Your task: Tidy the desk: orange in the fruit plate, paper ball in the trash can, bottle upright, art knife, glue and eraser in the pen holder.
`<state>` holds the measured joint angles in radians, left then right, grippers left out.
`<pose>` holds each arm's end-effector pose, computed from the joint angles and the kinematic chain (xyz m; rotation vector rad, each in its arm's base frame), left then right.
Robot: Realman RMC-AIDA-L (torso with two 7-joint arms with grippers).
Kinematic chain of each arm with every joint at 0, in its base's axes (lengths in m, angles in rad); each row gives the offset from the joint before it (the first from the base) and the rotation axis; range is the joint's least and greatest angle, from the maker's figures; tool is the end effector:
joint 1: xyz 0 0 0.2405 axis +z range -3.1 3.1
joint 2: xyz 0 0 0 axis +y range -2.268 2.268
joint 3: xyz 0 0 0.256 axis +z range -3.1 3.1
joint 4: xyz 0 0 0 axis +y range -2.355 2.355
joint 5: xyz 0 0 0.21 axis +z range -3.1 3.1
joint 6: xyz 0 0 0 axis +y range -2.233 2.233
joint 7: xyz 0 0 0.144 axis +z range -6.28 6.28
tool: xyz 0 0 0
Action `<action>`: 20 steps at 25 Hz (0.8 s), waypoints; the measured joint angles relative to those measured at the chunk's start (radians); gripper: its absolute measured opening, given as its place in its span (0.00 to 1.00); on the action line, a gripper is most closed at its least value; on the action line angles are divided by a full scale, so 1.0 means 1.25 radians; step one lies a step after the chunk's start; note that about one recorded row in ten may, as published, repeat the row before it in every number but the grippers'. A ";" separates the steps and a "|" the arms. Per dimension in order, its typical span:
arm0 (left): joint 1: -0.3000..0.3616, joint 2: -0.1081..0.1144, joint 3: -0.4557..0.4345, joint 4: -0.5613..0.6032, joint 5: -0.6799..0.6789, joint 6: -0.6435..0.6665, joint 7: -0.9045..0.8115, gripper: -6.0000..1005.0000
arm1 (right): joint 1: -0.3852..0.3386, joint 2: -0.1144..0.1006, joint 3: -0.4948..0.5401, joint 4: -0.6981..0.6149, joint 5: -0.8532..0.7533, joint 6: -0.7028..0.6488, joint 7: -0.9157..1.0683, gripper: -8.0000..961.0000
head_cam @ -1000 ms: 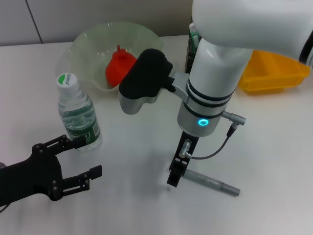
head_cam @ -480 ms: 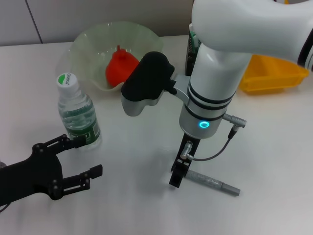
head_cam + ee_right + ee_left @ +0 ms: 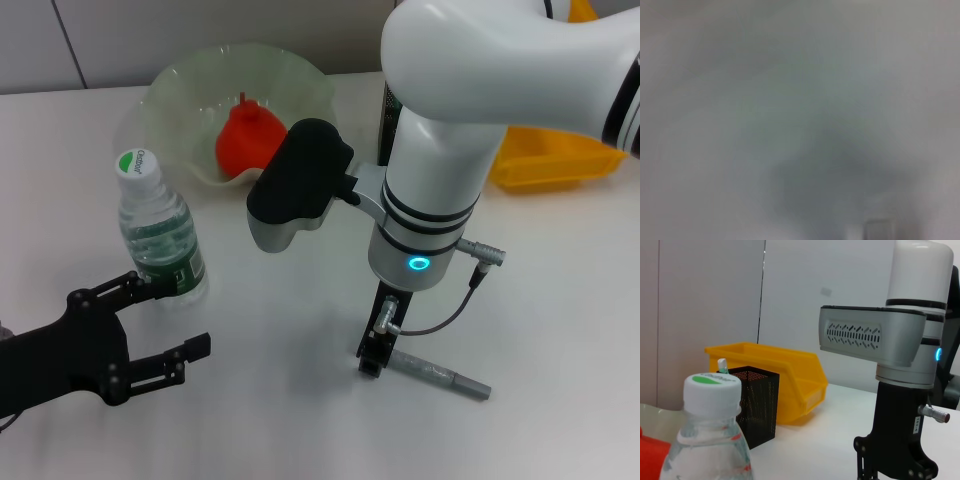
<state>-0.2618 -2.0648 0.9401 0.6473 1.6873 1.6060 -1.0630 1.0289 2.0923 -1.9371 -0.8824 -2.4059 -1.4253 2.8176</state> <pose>-0.2974 0.2591 -0.0076 -2.6689 -0.4056 -0.8188 0.1238 0.3405 -0.1127 -2.7118 0.7041 -1.0171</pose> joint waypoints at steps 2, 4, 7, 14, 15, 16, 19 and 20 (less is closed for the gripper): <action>-0.001 0.000 -0.001 0.000 0.000 0.000 0.000 0.81 | 0.000 0.000 0.000 -0.001 -0.002 0.000 0.001 0.42; -0.001 0.000 -0.002 0.000 0.000 0.000 0.000 0.81 | 0.000 0.000 0.000 -0.001 -0.002 0.000 0.001 0.38; -0.002 0.000 -0.002 0.000 0.000 0.000 0.000 0.81 | 0.000 0.000 0.003 -0.003 -0.002 -0.001 0.001 0.31; -0.002 0.002 -0.004 0.003 -0.004 -0.002 0.000 0.81 | -0.004 -0.004 0.025 -0.026 -0.006 -0.021 -0.004 0.18; -0.002 0.003 -0.004 0.003 -0.005 -0.004 0.000 0.81 | -0.008 -0.005 0.034 -0.041 -0.012 -0.030 -0.004 0.17; -0.002 0.003 -0.004 0.003 -0.005 -0.004 0.000 0.81 | -0.015 -0.006 0.049 -0.062 -0.022 -0.045 -0.005 0.16; -0.003 0.003 -0.004 0.001 -0.005 -0.005 0.000 0.81 | -0.046 -0.008 0.126 -0.151 -0.080 -0.094 -0.011 0.15; -0.003 0.003 -0.003 0.001 -0.005 -0.005 0.000 0.81 | -0.060 -0.009 0.158 -0.190 -0.103 -0.111 -0.016 0.15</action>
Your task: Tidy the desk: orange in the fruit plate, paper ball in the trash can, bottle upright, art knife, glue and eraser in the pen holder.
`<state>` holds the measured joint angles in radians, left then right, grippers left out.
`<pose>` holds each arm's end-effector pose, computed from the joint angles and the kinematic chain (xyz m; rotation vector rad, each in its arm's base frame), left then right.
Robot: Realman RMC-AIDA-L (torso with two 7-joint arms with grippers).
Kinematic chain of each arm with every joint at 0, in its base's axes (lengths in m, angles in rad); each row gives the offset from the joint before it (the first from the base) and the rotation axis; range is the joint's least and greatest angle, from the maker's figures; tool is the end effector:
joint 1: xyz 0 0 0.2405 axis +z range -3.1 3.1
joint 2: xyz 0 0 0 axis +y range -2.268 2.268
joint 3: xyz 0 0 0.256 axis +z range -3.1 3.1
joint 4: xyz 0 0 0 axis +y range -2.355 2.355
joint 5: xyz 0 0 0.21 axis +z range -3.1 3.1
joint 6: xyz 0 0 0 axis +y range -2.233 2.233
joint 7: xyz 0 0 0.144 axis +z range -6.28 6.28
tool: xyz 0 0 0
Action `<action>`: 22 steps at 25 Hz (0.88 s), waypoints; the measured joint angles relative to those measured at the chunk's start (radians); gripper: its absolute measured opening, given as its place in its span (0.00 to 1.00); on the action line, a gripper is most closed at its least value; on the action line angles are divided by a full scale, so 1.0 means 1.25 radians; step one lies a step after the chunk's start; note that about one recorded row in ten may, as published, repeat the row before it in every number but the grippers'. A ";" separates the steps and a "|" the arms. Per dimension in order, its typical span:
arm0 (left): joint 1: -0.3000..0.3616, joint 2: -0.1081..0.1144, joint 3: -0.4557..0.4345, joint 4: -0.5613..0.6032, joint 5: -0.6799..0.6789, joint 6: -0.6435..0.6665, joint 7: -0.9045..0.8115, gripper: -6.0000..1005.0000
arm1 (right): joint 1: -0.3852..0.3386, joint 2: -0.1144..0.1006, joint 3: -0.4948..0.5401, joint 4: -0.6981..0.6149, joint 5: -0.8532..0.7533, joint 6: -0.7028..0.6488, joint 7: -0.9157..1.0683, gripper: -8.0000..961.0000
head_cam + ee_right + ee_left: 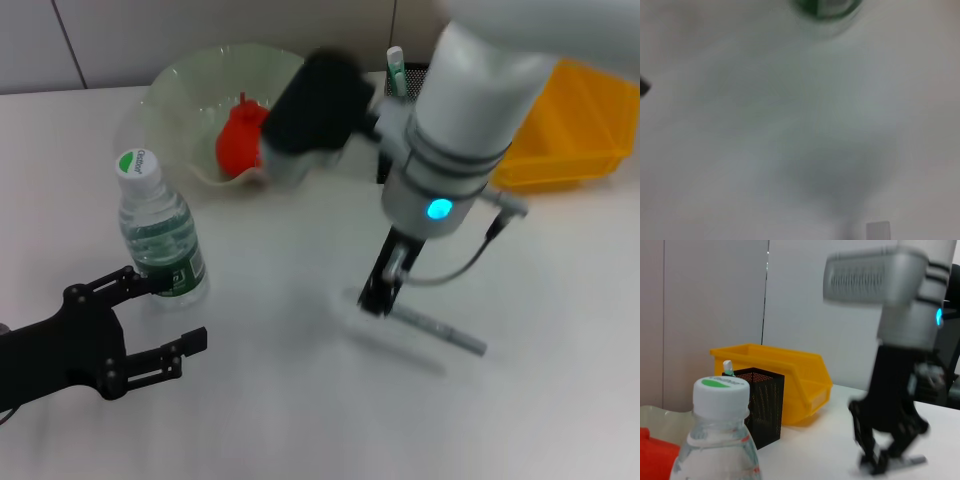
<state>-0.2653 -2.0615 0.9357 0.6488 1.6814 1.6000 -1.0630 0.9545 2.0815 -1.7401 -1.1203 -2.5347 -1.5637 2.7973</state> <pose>-0.2976 0.2620 -0.0051 -2.6572 -0.4006 -0.8151 0.0996 0.3528 -0.0726 -2.6955 0.6899 -0.8599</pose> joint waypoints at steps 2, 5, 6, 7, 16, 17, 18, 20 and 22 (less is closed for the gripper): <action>0.000 0.000 0.000 0.000 0.000 0.000 0.000 0.81 | -0.047 0.000 0.099 -0.128 -0.055 -0.033 -0.018 0.15; 0.001 0.000 0.000 0.000 0.000 0.000 0.000 0.81 | -0.080 -0.001 0.154 -0.207 -0.073 -0.037 -0.033 0.15; 0.002 0.000 0.000 0.000 0.000 0.000 0.000 0.81 | -0.099 -0.002 0.183 -0.249 -0.077 -0.035 -0.043 0.15; 0.002 0.000 0.000 0.000 0.000 0.000 0.000 0.81 | -0.133 -0.003 0.240 -0.322 -0.080 -0.029 -0.068 0.15; 0.000 -0.001 -0.009 0.000 0.000 -0.002 -0.001 0.81 | -0.275 0.002 0.334 -0.467 -0.074 0.161 -0.184 0.15; -0.003 -0.001 -0.009 0.000 0.000 -0.003 -0.005 0.81 | -0.305 0.003 0.328 -0.465 -0.071 0.234 -0.210 0.15; -0.003 -0.001 -0.009 0.000 0.000 -0.003 -0.005 0.81 | -0.305 0.003 0.328 -0.465 -0.071 0.234 -0.210 0.15; -0.006 -0.001 -0.009 0.000 0.000 -0.004 -0.007 0.81 | -0.329 0.003 0.320 -0.442 -0.048 0.314 -0.249 0.15; -0.008 -0.002 -0.009 0.000 0.000 -0.007 -0.008 0.81 | -0.356 0.003 0.309 -0.395 0.001 0.426 -0.317 0.15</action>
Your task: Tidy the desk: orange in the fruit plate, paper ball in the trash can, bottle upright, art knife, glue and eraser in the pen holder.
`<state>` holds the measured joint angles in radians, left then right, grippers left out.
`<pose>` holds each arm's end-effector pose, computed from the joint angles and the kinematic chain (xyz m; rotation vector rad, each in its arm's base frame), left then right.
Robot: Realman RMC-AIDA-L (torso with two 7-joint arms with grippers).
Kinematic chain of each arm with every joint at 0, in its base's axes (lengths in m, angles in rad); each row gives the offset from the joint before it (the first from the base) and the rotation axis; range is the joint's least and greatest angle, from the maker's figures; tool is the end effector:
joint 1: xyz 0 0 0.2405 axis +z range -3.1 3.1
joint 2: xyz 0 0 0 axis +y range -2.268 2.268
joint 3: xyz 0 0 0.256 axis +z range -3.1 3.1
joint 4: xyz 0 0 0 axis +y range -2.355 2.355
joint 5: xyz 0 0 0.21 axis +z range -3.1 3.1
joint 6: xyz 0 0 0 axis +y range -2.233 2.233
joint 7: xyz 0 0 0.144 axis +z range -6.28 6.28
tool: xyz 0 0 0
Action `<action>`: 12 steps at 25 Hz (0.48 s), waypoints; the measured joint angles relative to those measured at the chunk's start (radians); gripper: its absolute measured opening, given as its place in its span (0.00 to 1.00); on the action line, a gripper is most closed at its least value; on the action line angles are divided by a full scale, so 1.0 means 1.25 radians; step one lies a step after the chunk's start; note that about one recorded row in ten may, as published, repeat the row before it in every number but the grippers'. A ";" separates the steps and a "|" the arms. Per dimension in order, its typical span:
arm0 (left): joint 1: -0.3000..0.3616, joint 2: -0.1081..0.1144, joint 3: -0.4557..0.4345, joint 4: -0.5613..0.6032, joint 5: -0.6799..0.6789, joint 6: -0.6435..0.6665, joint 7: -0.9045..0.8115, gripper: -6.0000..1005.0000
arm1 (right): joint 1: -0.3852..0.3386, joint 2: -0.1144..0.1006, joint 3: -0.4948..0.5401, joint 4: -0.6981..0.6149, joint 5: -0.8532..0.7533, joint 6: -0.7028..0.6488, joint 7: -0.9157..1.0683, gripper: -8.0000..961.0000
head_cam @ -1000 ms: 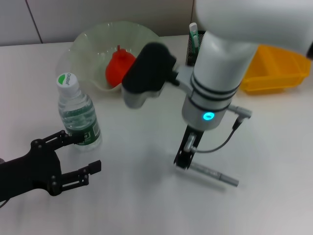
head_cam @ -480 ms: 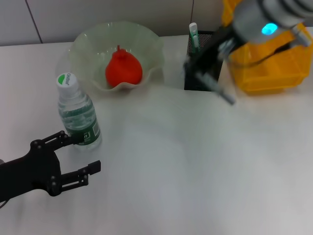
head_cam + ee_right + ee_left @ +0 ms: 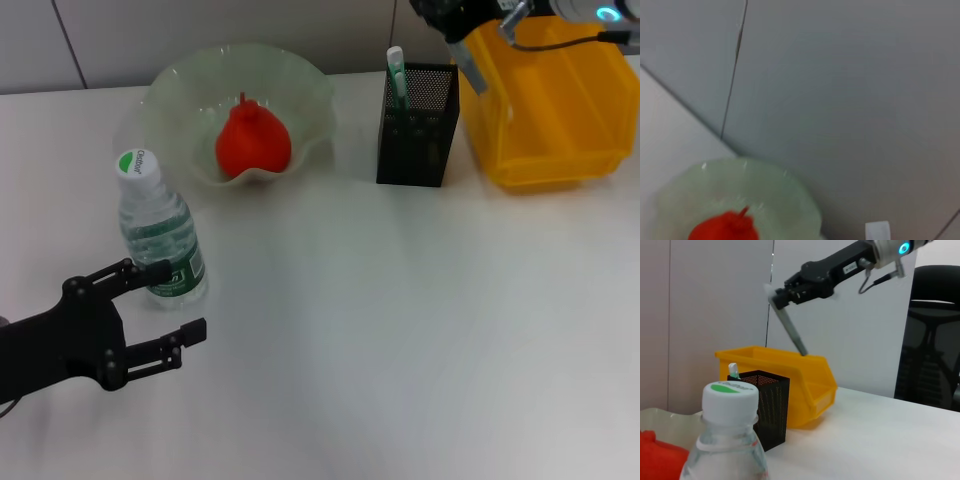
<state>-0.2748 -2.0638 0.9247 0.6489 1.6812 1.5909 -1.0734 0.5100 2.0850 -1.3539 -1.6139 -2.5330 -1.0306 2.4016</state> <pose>-0.2961 0.2663 -0.0043 -2.6443 -0.4092 -0.8172 0.1144 0.4038 0.0648 -2.2524 0.3527 0.0923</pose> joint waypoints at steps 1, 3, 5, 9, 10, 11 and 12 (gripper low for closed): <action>0.000 0.000 0.000 0.000 0.000 0.000 0.000 0.81 | 0.000 0.000 0.000 0.000 0.000 0.000 0.000 0.15; 0.000 -0.001 -0.001 0.000 0.000 -0.002 -0.002 0.81 | -0.012 -0.001 -0.007 0.032 0.033 0.069 -0.042 0.16; -0.001 -0.001 -0.002 0.000 0.000 -0.004 -0.009 0.81 | -0.022 -0.003 -0.015 0.090 0.101 0.158 -0.124 0.16; -0.001 -0.002 -0.002 0.000 -0.004 -0.004 -0.013 0.81 | -0.019 -0.003 -0.018 0.156 0.168 0.216 -0.195 0.18; -0.001 -0.002 -0.002 0.000 -0.008 -0.003 -0.015 0.81 | -0.015 -0.004 -0.018 0.192 0.206 0.242 -0.227 0.18; -0.001 -0.002 -0.002 0.000 -0.008 -0.003 -0.015 0.81 | -0.015 -0.004 -0.018 0.192 0.206 0.242 -0.227 0.18; -0.001 -0.002 -0.002 0.000 -0.010 -0.003 -0.018 0.81 | -0.009 -0.004 -0.018 0.222 0.232 0.252 -0.249 0.18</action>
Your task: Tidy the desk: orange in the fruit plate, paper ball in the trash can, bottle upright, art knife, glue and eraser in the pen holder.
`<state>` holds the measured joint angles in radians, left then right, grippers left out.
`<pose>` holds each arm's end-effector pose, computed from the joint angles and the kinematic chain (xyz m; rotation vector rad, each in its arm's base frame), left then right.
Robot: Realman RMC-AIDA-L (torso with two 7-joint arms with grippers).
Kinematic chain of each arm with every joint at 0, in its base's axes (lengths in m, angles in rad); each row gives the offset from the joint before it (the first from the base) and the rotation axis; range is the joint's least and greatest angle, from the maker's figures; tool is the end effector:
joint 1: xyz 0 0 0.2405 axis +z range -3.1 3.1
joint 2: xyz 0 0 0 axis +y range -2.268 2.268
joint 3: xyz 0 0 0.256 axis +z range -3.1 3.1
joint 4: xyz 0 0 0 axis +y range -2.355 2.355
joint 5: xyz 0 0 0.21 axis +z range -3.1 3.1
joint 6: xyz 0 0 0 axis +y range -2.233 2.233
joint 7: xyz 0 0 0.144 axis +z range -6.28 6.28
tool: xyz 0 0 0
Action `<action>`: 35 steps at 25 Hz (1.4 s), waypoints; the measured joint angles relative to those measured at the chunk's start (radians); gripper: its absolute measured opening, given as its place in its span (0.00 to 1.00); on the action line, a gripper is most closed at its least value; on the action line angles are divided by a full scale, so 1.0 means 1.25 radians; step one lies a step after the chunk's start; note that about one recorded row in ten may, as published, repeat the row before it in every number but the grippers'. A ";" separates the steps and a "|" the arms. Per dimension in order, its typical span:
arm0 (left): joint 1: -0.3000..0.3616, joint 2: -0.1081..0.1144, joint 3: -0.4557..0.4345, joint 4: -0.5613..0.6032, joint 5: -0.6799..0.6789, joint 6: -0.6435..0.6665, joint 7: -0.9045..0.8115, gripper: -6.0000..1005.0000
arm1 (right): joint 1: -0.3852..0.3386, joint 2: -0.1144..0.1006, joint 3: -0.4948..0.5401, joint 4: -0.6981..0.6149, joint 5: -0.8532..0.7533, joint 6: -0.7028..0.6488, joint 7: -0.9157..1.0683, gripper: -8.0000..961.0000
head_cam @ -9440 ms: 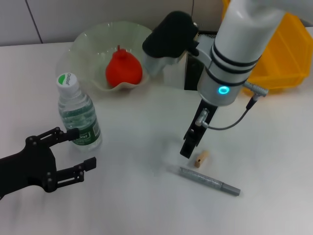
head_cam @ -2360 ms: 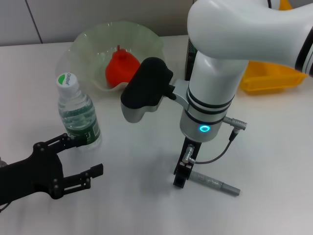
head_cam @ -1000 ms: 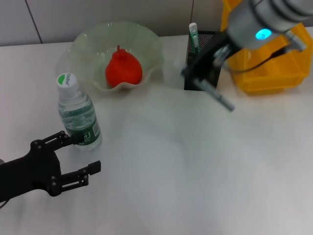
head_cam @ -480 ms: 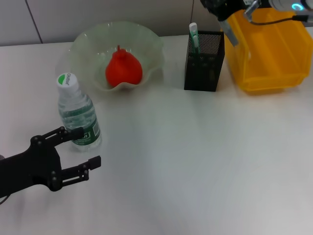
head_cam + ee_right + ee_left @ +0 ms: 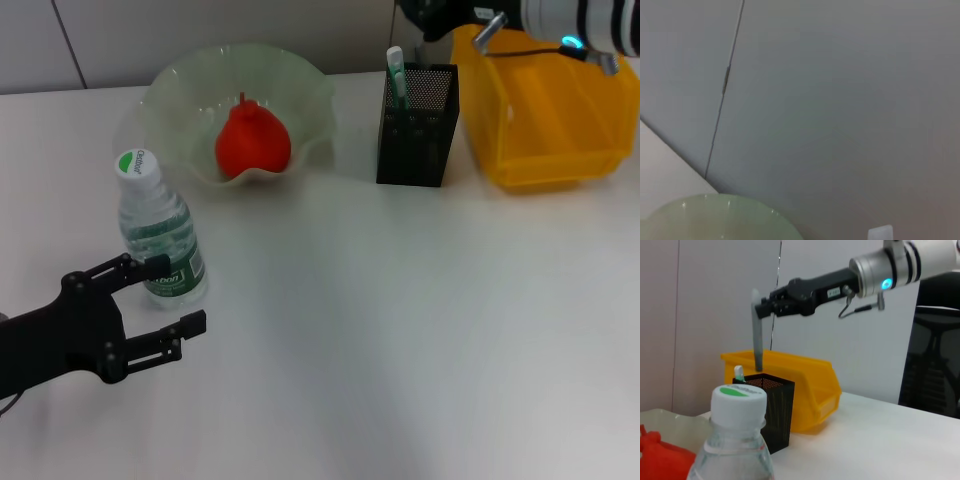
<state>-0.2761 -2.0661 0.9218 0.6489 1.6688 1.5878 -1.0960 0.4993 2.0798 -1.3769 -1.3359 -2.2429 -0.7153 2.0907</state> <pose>-0.2948 0.2681 -0.0035 -2.6289 -0.4395 -0.8366 0.1443 0.4261 0.0383 -2.2203 0.2927 0.2413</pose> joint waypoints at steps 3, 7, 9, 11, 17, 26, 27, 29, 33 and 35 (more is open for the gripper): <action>0.000 0.001 0.000 0.002 -0.003 0.001 -0.005 0.81 | 0.008 0.000 0.000 0.025 0.008 0.001 -0.009 0.19; -0.001 0.001 0.000 0.002 -0.003 0.001 -0.006 0.81 | 0.022 0.000 0.004 0.067 0.011 -0.003 -0.011 0.20; -0.003 0.001 0.000 0.001 -0.003 0.001 -0.005 0.81 | 0.023 0.000 0.007 0.078 0.011 -0.003 -0.009 0.21; -0.004 0.001 0.000 0.001 -0.003 0.002 -0.005 0.81 | 0.023 0.000 0.008 0.084 0.012 -0.007 -0.008 0.24; -0.002 0.000 0.000 0.002 -0.010 0.009 -0.003 0.81 | -0.016 0.001 0.033 0.017 0.057 -0.074 -0.011 0.40; 0.011 0.003 -0.008 0.000 -0.016 0.051 0.003 0.81 | -0.166 -0.001 0.236 -0.063 0.438 -0.519 -0.280 0.67; 0.012 0.003 -0.008 0.000 -0.014 0.055 0.003 0.81 | -0.176 -0.001 0.261 -0.043 0.464 -0.575 -0.322 0.67; 0.014 0.004 -0.008 0.000 -0.012 0.064 0.004 0.81 | -0.192 -0.001 0.316 0.022 0.496 -0.676 -0.397 0.67; 0.015 0.007 -0.001 0.000 -0.007 0.079 0.006 0.81 | -0.201 -0.007 0.389 0.160 0.480 -0.799 -0.497 0.67; 0.012 0.011 0.001 0.000 0.001 0.088 0.003 0.81 | -0.204 -0.011 0.406 0.219 0.451 -0.829 -0.543 0.67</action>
<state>-0.2612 -2.0529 0.9229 0.6488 1.6702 1.6981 -1.0925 0.2446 2.0663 -0.8689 -1.0624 -1.6797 -1.7514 1.4124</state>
